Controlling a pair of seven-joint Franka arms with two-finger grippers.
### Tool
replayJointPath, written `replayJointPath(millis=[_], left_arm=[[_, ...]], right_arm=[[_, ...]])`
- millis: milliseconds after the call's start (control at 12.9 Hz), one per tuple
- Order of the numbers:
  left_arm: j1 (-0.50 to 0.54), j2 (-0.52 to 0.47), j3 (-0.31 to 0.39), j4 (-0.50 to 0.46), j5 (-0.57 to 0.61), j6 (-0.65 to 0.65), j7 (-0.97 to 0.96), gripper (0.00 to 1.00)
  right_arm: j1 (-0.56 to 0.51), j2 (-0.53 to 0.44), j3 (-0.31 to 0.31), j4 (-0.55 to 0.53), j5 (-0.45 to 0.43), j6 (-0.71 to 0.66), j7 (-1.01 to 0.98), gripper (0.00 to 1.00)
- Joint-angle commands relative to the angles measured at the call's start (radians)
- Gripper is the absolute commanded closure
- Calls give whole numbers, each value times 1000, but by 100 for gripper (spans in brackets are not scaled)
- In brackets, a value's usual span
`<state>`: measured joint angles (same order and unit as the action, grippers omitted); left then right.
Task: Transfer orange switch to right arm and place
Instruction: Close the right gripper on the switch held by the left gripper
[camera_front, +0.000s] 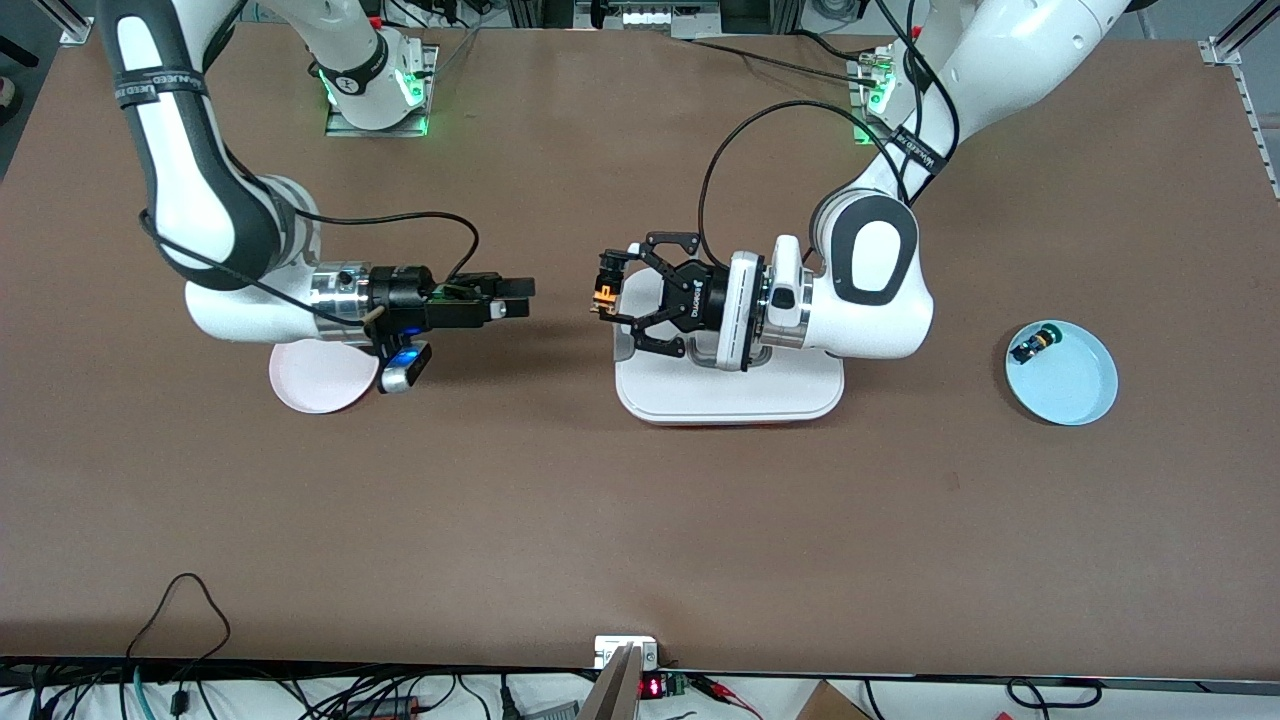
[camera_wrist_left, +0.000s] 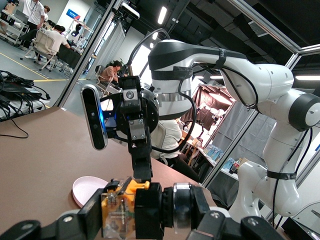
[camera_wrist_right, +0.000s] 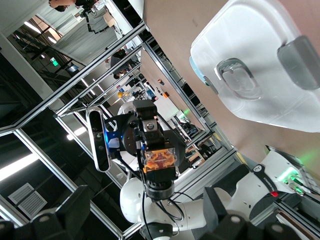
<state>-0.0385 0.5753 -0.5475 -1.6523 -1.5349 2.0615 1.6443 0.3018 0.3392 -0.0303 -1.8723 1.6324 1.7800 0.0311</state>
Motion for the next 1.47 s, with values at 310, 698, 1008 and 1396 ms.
replayJointPath(millis=[310,698,1008,1396], left_arm=[[2,-3,3,2,-34,8,45,93],[3,-3,3,2,-34,6,45,93],[3,-5,3,2,-34,6,45,94],[2,-6,3,2,-34,6,43,94]], right_arm=[[6,-71,113,-93,112,186,9,0],[63,-59,122,-107,185,222,9,0],[100,-52,125,-107,250,256,9,1],[99,-48,124,-103,257,254,10,9]])
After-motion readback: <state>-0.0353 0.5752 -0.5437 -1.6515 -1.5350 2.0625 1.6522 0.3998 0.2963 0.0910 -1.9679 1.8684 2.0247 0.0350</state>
